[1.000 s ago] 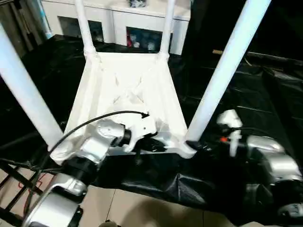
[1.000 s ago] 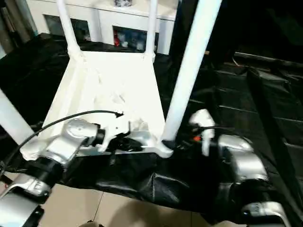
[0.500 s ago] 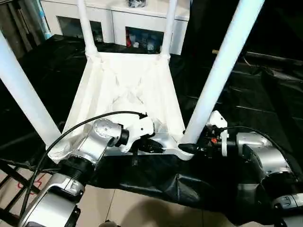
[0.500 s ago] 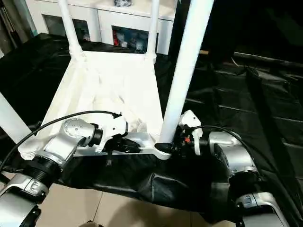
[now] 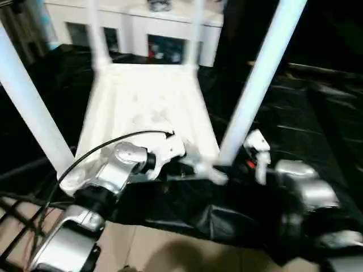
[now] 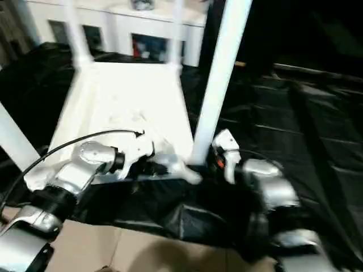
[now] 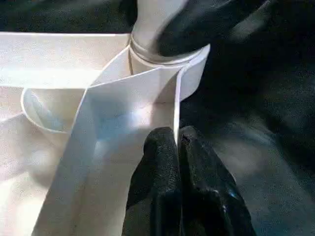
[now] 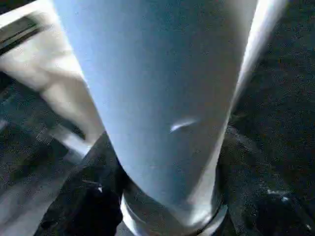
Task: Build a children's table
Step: Rotate leg to tighten
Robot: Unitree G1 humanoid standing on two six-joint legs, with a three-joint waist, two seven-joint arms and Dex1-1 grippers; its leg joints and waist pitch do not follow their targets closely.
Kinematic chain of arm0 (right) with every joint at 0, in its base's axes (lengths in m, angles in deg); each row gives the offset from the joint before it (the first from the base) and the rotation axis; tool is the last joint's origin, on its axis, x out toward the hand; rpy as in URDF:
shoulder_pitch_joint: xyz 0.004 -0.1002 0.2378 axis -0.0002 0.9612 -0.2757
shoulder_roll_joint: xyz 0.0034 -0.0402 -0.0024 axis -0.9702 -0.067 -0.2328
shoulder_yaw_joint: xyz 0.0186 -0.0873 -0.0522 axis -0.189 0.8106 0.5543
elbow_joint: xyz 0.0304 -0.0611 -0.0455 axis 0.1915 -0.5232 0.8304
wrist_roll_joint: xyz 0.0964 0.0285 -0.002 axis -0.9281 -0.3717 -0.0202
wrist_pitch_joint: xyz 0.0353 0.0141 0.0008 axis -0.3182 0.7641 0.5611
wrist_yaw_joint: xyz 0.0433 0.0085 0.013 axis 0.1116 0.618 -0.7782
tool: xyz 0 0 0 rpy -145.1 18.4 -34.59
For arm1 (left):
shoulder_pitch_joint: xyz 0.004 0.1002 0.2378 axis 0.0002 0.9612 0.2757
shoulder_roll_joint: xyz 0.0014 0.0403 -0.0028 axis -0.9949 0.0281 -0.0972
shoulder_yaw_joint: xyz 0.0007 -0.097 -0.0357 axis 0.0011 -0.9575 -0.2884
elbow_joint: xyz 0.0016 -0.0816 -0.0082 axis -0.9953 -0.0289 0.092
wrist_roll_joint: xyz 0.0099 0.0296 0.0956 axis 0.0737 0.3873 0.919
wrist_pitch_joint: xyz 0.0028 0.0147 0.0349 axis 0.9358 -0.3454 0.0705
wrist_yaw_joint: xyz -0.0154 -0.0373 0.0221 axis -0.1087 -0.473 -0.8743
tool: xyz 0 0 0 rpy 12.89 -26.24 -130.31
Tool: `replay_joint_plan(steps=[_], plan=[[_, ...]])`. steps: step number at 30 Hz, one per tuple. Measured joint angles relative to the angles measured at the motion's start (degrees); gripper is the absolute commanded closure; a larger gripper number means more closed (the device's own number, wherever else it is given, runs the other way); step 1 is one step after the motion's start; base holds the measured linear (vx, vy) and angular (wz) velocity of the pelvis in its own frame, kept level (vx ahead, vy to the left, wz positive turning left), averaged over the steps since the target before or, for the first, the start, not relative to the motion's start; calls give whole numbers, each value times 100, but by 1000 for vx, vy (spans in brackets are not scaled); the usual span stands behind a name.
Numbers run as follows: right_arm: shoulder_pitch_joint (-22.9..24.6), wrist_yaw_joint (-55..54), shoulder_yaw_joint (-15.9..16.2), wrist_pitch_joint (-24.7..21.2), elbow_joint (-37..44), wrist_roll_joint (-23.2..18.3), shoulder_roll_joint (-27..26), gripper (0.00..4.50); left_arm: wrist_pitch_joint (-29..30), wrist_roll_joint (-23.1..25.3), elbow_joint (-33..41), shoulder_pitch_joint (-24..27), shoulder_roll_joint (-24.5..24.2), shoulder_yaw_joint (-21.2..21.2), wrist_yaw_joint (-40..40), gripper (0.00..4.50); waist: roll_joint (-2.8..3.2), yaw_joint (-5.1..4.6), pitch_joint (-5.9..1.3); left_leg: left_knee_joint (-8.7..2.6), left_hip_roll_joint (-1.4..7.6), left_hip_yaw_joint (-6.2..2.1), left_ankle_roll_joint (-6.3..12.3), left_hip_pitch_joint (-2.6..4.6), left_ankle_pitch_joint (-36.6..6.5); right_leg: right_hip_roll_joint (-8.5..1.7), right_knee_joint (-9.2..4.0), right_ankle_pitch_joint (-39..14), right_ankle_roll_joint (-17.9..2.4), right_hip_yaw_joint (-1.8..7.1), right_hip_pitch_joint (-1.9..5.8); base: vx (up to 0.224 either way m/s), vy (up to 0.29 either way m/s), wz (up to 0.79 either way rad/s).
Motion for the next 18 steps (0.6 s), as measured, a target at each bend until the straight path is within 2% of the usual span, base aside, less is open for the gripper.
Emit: replay_joint_plan(steps=[2, 3, 6, 8, 11, 14, 18], plan=[[-75, -427, -47, 56, -98, 14, -170, 217, 88, 26, -25, -2, 119, -37, -253, 450, -7, -49, -4, 7, -2, -17, 0, 3, 0, 1, -1, 0, 1, -4, 5, 0, 0, 0], [-171, -799, -175, 74, -220, 27, -316, 217, 170, 62, -52, -16, 220, -88, -478, 450, -12, -73, -7, 11, -2, -24, -1, 9, -1, 5, 1, 1, 1, -4, 4, 0, 0, 0], [-352, -1622, -328, 210, -522, 64, -703, 217, 346, 85, -139, -92, 402, -137, -879, 450, -12, -88, -8, 10, -5, -42, -2, 13, -2, 6, 0, 2, 0, -11, 4, 0, 0, 0], [-449, -1875, -410, 334, -670, 71, -817, 167, 388, 90, -206, -141, 480, -154, -1029, 450, -12, -90, -7, 8, -6, -41, -3, 12, -3, 7, 0, 12, -11, -10, 3, 0, 0, 0], [-460, -1965, -479, 385, -808, 62, -856, 145, 358, 89, -209, -142, 523, -134, -1014, 450, -6, -52, -7, -7, -8, -41, -4, 11, -3, 7, 0, 15, -13, -9, 3, 0, 0, 0], [-492, -1890, -390, 506, -876, 168, -829, 120, 288, 90, -201, -142, 488, -99, -911, 450, -3, -39, -8, -21, -8, -41, -4, 11, -3, 7, 1, 33, -44, -12, 3, 0, 0, 0], [-465, -1266, -118, 676, -875, 347, -589, 120, 155, 60, -155, -110, 321, -69, -584, 450, -2, -41, -7, -32, -8, -41, -4, 7, -4, 7, -3, 32, -42, -14, 0, 0, 0, 0]])
